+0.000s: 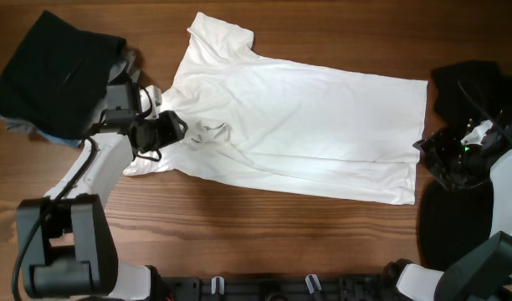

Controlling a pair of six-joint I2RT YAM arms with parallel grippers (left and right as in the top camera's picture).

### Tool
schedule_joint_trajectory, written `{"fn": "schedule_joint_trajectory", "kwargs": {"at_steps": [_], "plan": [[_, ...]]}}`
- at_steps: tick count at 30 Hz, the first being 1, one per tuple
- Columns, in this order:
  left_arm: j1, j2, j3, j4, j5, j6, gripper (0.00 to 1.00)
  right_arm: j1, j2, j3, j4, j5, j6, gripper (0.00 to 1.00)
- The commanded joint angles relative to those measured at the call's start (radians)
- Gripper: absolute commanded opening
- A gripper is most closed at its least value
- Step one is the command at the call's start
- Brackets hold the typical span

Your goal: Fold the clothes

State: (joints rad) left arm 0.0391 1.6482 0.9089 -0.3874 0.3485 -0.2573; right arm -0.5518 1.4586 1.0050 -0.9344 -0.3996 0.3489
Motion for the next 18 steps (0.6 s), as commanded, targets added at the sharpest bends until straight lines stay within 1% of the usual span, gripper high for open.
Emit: {"fn": "schedule_joint_trajectory", "kwargs": {"at_steps": [1, 2, 3, 4, 5, 6, 7, 10, 13, 15, 18], "plan": [[-0.022, 0.062, -0.015, 0.016, -0.012, 0.026, 0.47, -0.004, -0.012, 0.019, 0.003, 0.011, -0.016, 0.73], [-0.025, 0.069, -0.015, 0.03, -0.012, 0.026, 0.45, -0.004, -0.012, 0.019, 0.003, 0.011, -0.016, 0.73], [-0.027, 0.073, -0.015, 0.039, -0.012, 0.026, 0.39, -0.004, -0.012, 0.019, 0.003, 0.011, -0.016, 0.73], [-0.031, 0.076, -0.015, 0.055, -0.012, 0.026, 0.3, -0.004, -0.012, 0.019, 0.003, 0.011, -0.016, 0.73], [-0.034, 0.076, -0.015, 0.066, -0.012, 0.026, 0.17, -0.004, -0.012, 0.019, 0.002, 0.011, -0.016, 0.73], [-0.038, 0.074, -0.015, 0.076, -0.005, 0.025, 0.08, -0.004, -0.012, 0.019, 0.0, 0.011, -0.016, 0.73], [-0.037, 0.072, -0.015, 0.084, 0.013, 0.025, 0.05, -0.004, -0.012, 0.019, -0.001, 0.011, -0.016, 0.74], [-0.036, 0.046, -0.005, 0.122, 0.072, 0.016, 0.04, -0.004, -0.012, 0.019, 0.0, 0.011, -0.016, 0.74], [-0.036, 0.022, 0.014, 0.167, 0.069, 0.013, 0.04, -0.004, -0.012, 0.019, 0.001, 0.011, -0.016, 0.74], [-0.037, 0.021, 0.016, 0.222, 0.047, 0.01, 0.04, -0.004, -0.012, 0.019, 0.003, 0.011, -0.016, 0.74], [-0.037, 0.023, 0.015, 0.247, -0.025, 0.01, 0.04, -0.004, -0.012, 0.019, 0.006, 0.011, -0.016, 0.74]]}}
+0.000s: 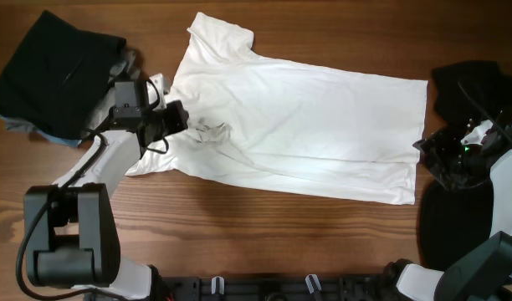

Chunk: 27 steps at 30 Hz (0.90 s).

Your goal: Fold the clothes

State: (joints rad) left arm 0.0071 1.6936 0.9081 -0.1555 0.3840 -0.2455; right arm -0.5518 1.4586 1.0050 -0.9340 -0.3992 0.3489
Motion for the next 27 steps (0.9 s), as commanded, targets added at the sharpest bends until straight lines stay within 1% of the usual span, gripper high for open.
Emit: {"fn": "schedule_joint_trajectory", "kwargs": {"at_steps": [1, 8, 10, 15, 17, 22, 25, 26, 27], "plan": [[-0.005, -0.023, 0.016, 0.018, -0.072, -0.002, 0.04, -0.004, -0.012, 0.019, 0.005, 0.011, -0.016, 0.73], [-0.005, -0.019, 0.016, 0.057, -0.211, -0.003, 0.04, -0.004, -0.012, 0.019, 0.013, 0.011, -0.016, 0.74], [-0.004, -0.019, 0.016, 0.061, -0.261, -0.03, 0.04, -0.004, -0.012, 0.019, 0.014, 0.011, -0.016, 0.74], [-0.005, -0.019, 0.016, 0.07, -0.271, -0.034, 0.04, -0.004, -0.011, 0.019, 0.014, 0.011, -0.016, 0.74], [-0.004, -0.02, 0.016, 0.066, -0.323, -0.09, 0.04, -0.004, -0.011, 0.019, 0.014, 0.011, -0.016, 0.74], [-0.003, -0.02, 0.016, 0.069, -0.396, -0.113, 0.04, -0.004, -0.011, 0.019, 0.013, 0.011, -0.016, 0.74], [0.005, -0.02, 0.016, 0.064, -0.415, -0.166, 0.04, -0.004, -0.011, 0.019, 0.014, 0.011, -0.016, 0.74], [0.006, -0.02, 0.016, 0.068, -0.401, -0.167, 0.05, -0.004, -0.011, 0.019, 0.014, 0.011, -0.016, 0.75], [0.007, -0.02, 0.017, 0.071, -0.38, -0.167, 0.2, -0.004, -0.011, 0.019, 0.014, 0.011, -0.016, 0.75]]}}
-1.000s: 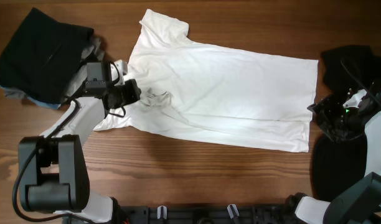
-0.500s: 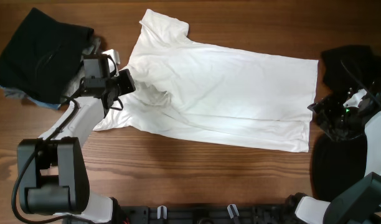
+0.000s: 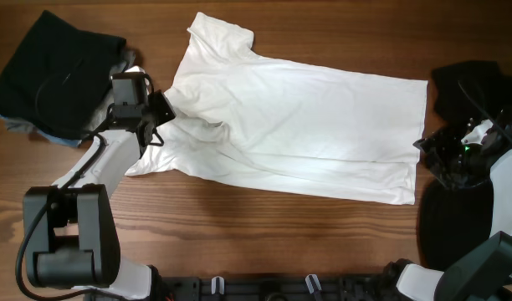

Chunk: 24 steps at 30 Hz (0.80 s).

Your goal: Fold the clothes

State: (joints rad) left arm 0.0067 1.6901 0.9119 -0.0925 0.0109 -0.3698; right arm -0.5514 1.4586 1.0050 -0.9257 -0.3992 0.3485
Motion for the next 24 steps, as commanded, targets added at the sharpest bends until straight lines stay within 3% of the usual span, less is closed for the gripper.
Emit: {"fn": "schedule_joint_trajectory", "kwargs": {"at_steps": [1, 5, 8, 15, 22, 24], "plan": [[0.008, -0.022, 0.017, 0.005, 0.031, -0.039, 0.45, -0.004, -0.011, 0.019, 0.005, 0.011, -0.016, 0.75], [0.008, -0.077, 0.04, -0.082, 0.103, 0.005, 0.62, -0.004, -0.011, 0.019, 0.005, 0.011, -0.016, 0.75], [0.011, -0.153, 0.046, -0.198, 0.1, 0.033, 0.67, -0.004, -0.011, 0.019, 0.003, 0.011, -0.026, 0.75], [0.077, -0.174, 0.028, -0.626, 0.101, 0.003, 0.66, -0.004, -0.011, 0.019, -0.003, 0.018, -0.058, 0.74], [0.103, -0.051, -0.032, -0.548, 0.103, 0.026, 0.7, -0.004, -0.011, 0.019, -0.004, 0.018, -0.059, 0.75], [0.103, -0.01, -0.032, -0.523, 0.072, 0.026, 0.61, -0.004, -0.011, 0.019, -0.004, 0.018, -0.059, 0.75]]}}
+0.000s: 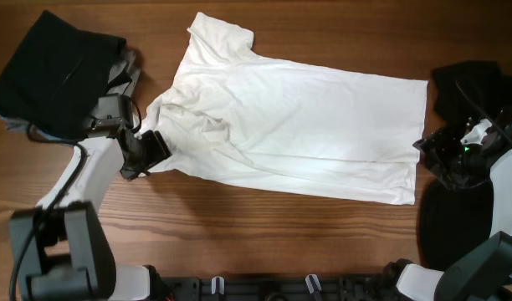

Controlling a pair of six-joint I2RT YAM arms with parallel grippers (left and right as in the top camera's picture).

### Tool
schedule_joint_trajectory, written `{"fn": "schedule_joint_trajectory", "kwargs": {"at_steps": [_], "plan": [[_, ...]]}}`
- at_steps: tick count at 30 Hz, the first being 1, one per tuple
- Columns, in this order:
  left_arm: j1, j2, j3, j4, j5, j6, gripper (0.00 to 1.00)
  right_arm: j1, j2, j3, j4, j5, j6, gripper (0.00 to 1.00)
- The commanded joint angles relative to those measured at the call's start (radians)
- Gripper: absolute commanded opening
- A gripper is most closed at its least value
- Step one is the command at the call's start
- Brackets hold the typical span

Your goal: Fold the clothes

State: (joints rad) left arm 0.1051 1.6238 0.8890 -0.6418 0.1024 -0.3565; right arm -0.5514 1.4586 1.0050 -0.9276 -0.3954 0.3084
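Observation:
A white T-shirt [298, 134] lies spread flat on the wooden table [239, 217], neck end to the left and hem to the right. One sleeve [218, 38] points to the far edge. My left gripper [149, 150] sits on the near sleeve at the shirt's lower left corner. Its fingers are a dark shape against the cloth, so their state is unclear. The cloth by the collar [202, 125] is rumpled. My right gripper [427, 152] rests just off the hem's right edge, its jaws hidden from above.
A pile of black clothing [59, 75] lies at the far left, with a grey-blue piece [22, 127] under it. More black garments lie at the right, one far [469, 79] and one near [457, 226].
My left gripper has moved from the collar area toward me, to the near sleeve. The cloth near the collar is a little more rumpled. The right arm is unchanged.
My left gripper was first on the shirt's left edge by the wrinkled collar. It was then slightly farther back, and then at the collar's left edge. Now it is at the near sleeve. The shirt has stayed spread out, and the right arm has kept still throughout.

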Motion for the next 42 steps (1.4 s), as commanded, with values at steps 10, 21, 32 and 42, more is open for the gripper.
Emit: {"fn": "schedule_joint_trajectory", "kwargs": {"at_steps": [10, 21, 32, 42], "plan": [[0.122, 0.095, 0.017, 0.01, -0.166, 0.008, 0.04, -0.004, -0.011, 0.018, -0.005, 0.056, -0.02, 0.75], [0.213, 0.095, 0.061, 0.017, -0.084, 0.012, 0.23, 0.023, -0.01, -0.064, -0.048, -0.088, -0.202, 0.7], [0.213, 0.01, 0.061, -0.005, -0.013, 0.02, 0.43, 0.202, -0.01, -0.291, -0.012, -0.1, -0.13, 0.58], [0.211, -0.248, 0.062, -0.035, 0.157, 0.066, 0.51, 0.225, -0.01, -0.381, 0.117, -0.234, -0.148, 0.44]]}}
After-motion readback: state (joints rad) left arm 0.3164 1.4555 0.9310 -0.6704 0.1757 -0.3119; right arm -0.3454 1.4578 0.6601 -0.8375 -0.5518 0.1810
